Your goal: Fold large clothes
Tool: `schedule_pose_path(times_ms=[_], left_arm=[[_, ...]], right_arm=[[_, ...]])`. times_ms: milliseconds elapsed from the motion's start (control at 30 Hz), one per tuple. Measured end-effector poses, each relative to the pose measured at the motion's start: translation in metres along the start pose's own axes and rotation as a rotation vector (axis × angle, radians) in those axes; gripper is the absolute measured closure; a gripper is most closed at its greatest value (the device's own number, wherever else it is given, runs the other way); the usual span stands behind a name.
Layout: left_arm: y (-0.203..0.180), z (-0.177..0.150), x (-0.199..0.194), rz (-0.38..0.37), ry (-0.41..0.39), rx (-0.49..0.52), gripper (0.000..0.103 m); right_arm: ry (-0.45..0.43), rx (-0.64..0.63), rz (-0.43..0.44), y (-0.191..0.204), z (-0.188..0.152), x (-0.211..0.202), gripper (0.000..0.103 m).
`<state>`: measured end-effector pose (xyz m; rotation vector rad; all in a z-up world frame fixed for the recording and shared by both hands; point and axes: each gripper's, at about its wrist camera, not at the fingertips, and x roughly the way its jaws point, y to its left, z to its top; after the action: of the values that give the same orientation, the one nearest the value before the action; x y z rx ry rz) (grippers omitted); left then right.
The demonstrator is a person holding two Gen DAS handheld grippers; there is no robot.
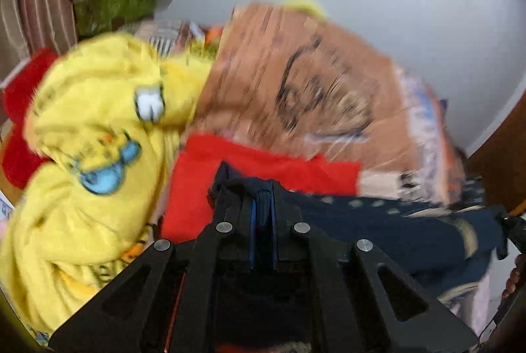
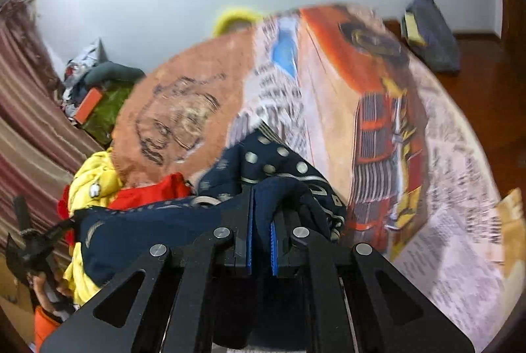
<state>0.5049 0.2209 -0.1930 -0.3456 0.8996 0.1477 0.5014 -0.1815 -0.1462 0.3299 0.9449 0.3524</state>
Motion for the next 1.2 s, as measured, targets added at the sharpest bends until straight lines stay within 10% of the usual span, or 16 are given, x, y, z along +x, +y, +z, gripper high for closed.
schedule_pose_path(times_ms=[367, 467, 700, 1200], left_arm=[[-0.005, -0.012, -0.007, -0.008, 0.075, 0.101, 0.084], [-0.007, -0.008, -0.038, 0.053, 0.016, 0.123, 0.047], [0.001, -0.001, -0.105, 0.076, -0.12, 0.141, 0.038], [-0.056, -0.069, -0.047, 0.001, 0.069, 0.333, 0.035]], right_arm=[[0.022, -0.041, 0.031, -0.006, -0.002, -0.027, 0.093], [-0.03, -0.108, -0.015, 0.008, -0.004, -0.05, 0.093], [-0.269, -0.146, -0.223, 0.015, 0.002, -0.122, 0.057], [0.05, -0.321, -0.1, 0.046, -0.059, -0.056, 0.055]])
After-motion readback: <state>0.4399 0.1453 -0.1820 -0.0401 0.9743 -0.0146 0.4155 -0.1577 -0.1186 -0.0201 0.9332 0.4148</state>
